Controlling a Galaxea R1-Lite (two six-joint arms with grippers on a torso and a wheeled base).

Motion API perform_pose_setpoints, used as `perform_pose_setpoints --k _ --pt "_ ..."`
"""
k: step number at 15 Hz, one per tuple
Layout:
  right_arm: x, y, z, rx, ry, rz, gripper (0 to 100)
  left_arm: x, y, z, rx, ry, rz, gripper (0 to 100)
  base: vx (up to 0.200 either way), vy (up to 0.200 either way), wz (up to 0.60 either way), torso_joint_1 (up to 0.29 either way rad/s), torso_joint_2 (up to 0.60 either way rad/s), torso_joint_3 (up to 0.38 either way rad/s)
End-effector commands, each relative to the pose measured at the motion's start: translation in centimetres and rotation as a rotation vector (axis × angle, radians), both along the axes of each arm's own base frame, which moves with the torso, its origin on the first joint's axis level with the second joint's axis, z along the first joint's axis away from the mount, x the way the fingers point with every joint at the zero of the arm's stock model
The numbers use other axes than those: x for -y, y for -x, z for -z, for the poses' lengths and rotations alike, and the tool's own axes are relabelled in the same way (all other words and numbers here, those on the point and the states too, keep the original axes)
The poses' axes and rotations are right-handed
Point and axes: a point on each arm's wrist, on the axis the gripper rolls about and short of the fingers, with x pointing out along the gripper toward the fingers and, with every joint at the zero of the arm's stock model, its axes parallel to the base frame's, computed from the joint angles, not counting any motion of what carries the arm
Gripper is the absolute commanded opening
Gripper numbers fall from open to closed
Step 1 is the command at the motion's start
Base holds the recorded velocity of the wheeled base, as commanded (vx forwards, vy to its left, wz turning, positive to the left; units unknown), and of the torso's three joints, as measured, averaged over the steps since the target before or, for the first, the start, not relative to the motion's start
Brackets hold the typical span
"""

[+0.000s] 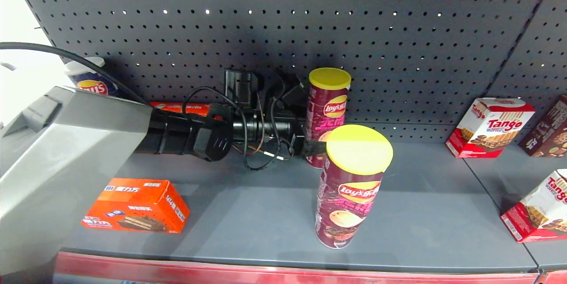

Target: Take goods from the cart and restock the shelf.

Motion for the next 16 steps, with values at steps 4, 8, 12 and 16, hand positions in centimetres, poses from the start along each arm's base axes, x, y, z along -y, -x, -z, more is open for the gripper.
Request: perform_pose_setpoints --k 4,8,12,16 --pt "0.0 0.0 0.0 0.0 0.0 0.0 100 -1.1 2.3 -1.3 0.027 -0.052 -0.158 100 0.0 0.0 0.0 0.0 0.0 0.0" --pt "0.0 0.0 0.0 0.001 0.0 0.0 100 -0.7 2.3 -1.4 0.051 -0.086 -0.301 100 0.0 0.0 0.0 0.0 0.0 0.0" --pt "0.0 0.0 0.0 0.0 0.0 0.0 100 -1.0 2.7 -1.9 0.087 -0.065 -0.342 100 0.0 0.0 0.0 0.0 0.0 0.0" --pt "0.0 0.0 0.0 0.0 0.0 0.0 100 -2.2 4.6 -2.1 0.07 -0.08 -0.34 100 0.0 0.0 0.0 0.0 0.0 0.0"
